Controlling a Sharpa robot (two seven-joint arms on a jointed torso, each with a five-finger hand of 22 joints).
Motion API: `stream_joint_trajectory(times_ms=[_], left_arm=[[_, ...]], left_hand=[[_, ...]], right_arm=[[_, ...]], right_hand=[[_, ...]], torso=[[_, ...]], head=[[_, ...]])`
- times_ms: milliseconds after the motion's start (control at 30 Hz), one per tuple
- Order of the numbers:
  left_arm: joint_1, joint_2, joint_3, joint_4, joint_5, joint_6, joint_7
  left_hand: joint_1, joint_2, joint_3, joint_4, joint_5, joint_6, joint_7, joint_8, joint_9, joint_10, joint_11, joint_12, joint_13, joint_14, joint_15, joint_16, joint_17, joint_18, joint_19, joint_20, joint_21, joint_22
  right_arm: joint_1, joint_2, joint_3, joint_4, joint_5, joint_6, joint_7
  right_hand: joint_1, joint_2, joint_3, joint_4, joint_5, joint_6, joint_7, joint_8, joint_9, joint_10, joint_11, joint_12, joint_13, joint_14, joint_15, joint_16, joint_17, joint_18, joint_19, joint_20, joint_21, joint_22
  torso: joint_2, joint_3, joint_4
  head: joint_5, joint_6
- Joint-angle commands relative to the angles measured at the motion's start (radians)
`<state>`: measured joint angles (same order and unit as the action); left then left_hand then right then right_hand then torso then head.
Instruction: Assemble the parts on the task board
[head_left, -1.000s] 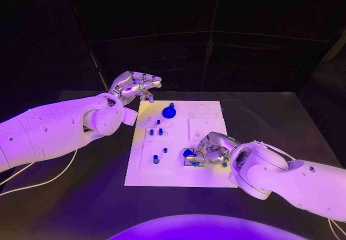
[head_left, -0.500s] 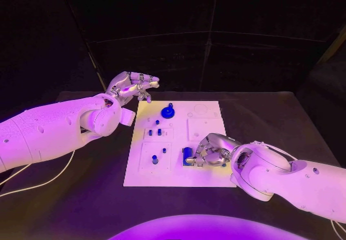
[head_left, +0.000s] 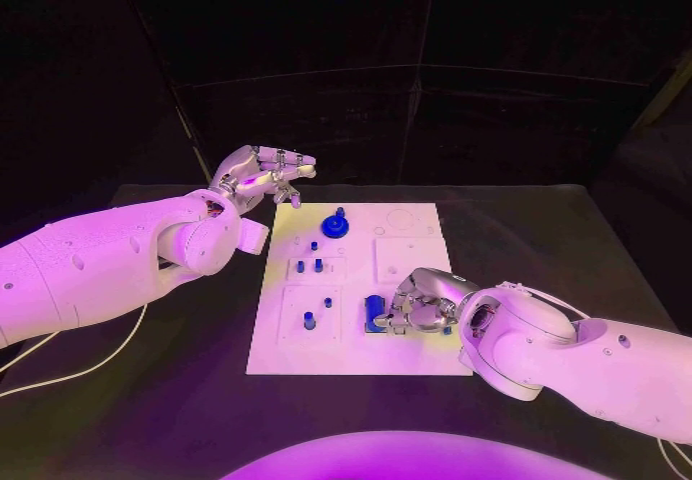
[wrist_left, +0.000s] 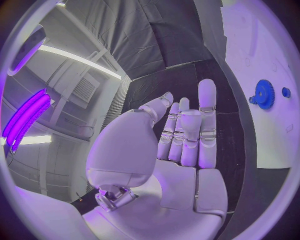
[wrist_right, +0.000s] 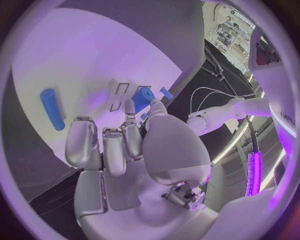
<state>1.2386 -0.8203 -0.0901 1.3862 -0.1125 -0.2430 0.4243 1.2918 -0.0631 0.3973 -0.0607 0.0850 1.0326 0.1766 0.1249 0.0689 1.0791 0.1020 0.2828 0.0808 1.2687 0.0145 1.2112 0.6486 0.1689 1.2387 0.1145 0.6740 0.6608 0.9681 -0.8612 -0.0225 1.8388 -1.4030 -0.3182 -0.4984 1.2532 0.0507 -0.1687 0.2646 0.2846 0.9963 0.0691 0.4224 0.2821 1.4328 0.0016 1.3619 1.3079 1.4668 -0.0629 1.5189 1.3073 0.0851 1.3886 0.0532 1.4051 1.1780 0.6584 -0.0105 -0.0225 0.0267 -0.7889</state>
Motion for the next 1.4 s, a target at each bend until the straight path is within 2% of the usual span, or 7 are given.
stream_joint_trajectory(times_ms=[33,400,667,867,1000,1133,1400], left_arm=[[0.002,-0.001,0.001,0.003,0.003,0.002,0.007],[0.002,-0.004,0.001,0.004,0.003,0.002,0.004],[0.002,-0.004,0.001,0.004,0.003,0.003,0.001],[0.002,-0.004,0.001,0.004,0.003,0.003,0.002],[0.002,-0.004,0.001,0.003,0.003,0.002,0.003],[0.002,-0.004,0.001,0.002,0.003,0.001,0.003],[0.002,-0.003,0.0,0.001,0.004,-0.001,0.005]], left_hand=[[0.001,0.005,-0.005,0.0,0.001,-0.007,0.0,0.003,0.0,-0.004,0.0,0.003,0.001,0.001,0.003,-0.001,-0.001,0.014,0.006,0.001,-0.004,-0.001],[0.002,0.005,-0.005,0.0,0.001,-0.007,0.0,0.004,0.0,-0.005,0.0,0.004,0.001,0.001,0.003,-0.001,0.0,0.014,0.006,0.001,-0.004,-0.001],[0.002,0.006,-0.005,0.0,0.001,-0.007,0.0,0.004,0.0,-0.005,0.0,0.004,0.001,0.002,0.003,-0.001,0.0,0.014,0.006,0.001,-0.004,-0.001],[0.002,0.006,-0.005,0.0,0.001,-0.007,0.0,0.004,0.0,-0.005,0.0,0.004,0.001,0.002,0.003,-0.001,0.0,0.014,0.006,0.001,-0.004,-0.001],[0.002,0.006,-0.005,0.0,0.002,-0.008,0.0,0.005,0.0,-0.005,0.0,0.005,0.001,0.002,0.003,-0.001,0.0,0.014,0.007,0.001,-0.004,-0.001],[0.002,0.006,-0.005,0.0,0.002,-0.008,0.0,0.005,0.0,-0.005,0.0,0.005,0.001,0.002,0.003,-0.001,0.0,0.014,0.007,0.001,-0.004,-0.001],[0.002,0.006,-0.005,0.0,0.002,-0.008,0.0,0.005,0.0,-0.005,0.0,0.005,0.001,0.002,0.003,-0.001,0.0,0.014,0.007,0.001,-0.004,-0.001]], right_arm=[[0.002,0.003,0.0,-0.007,-0.036,-0.005,-0.03],[0.002,0.005,0.0,-0.013,-0.039,0.036,-0.025],[0.002,0.003,0.0,-0.012,-0.039,0.062,-0.02],[0.002,-0.011,0.0,-0.001,-0.039,0.013,-0.007],[0.002,-0.036,0.0,0.017,-0.036,-0.044,0.011],[0.002,-0.094,0.001,0.064,-0.014,-0.11,0.01],[0.003,-0.204,0.001,0.09,0.055,-0.124,-0.003]], right_hand=[[0.004,0.017,0.005,-0.001,0.0,0.009,0.001,0.006,0.002,0.0,-0.006,0.0,0.013,0.077,-0.005,-0.003,0.126,-0.009,-0.002,-0.009,0.003,0.0],[0.066,-0.017,-0.015,-0.055,-0.03,0.017,-0.004,0.009,0.011,0.008,-0.011,0.004,0.024,0.077,-0.011,-0.003,0.127,-0.009,-0.001,-0.014,0.002,0.001],[0.072,-0.049,-0.05,-0.084,-0.121,0.013,0.002,0.005,0.016,0.005,-0.006,-0.004,0.021,0.076,-0.007,-0.006,0.122,-0.009,-0.005,-0.011,-0.002,-0.005],[0.053,-0.05,-0.069,-0.082,-0.176,0.013,0.003,0.004,0.019,0.005,-0.005,-0.004,0.024,0.076,-0.005,-0.007,0.122,-0.009,-0.005,-0.01,-0.002,-0.003],[0.049,-0.045,-0.073,-0.081,-0.16,0.0,0.006,-0.004,0.017,0.005,-0.003,-0.004,0.024,0.076,-0.004,-0.007,0.122,-0.009,-0.004,-0.009,-0.002,-0.003],[0.048,-0.032,-0.078,-0.08,-0.108,-0.008,0.01,-0.014,0.015,-0.008,0.001,-0.024,0.005,0.074,-0.001,-0.011,0.113,-0.007,-0.008,-0.006,-0.006,-0.01],[0.069,-0.008,-0.077,-0.091,-0.039,-0.021,0.018,-0.037,0.008,-0.024,0.007,-0.051,-0.019,0.07,0.004,-0.02,0.096,-0.004,-0.015,-0.002,-0.015,-0.026]], torso=[[0.001,0.0005,-0.001],[0.001,0.0008,-0.0026],[0.0,0.0013,-0.0009],[0.0,0.0013,-0.0045],[0.0,0.0015,-0.0057],[-0.001,0.0012,-0.0043],[-0.004,-0.0011,-0.0118]], head=[[0.003,-0.001],[0.004,-0.005],[0.005,-0.006],[0.005,-0.005],[0.001,-0.003],[-0.006,-0.002],[-0.019,-0.001]])
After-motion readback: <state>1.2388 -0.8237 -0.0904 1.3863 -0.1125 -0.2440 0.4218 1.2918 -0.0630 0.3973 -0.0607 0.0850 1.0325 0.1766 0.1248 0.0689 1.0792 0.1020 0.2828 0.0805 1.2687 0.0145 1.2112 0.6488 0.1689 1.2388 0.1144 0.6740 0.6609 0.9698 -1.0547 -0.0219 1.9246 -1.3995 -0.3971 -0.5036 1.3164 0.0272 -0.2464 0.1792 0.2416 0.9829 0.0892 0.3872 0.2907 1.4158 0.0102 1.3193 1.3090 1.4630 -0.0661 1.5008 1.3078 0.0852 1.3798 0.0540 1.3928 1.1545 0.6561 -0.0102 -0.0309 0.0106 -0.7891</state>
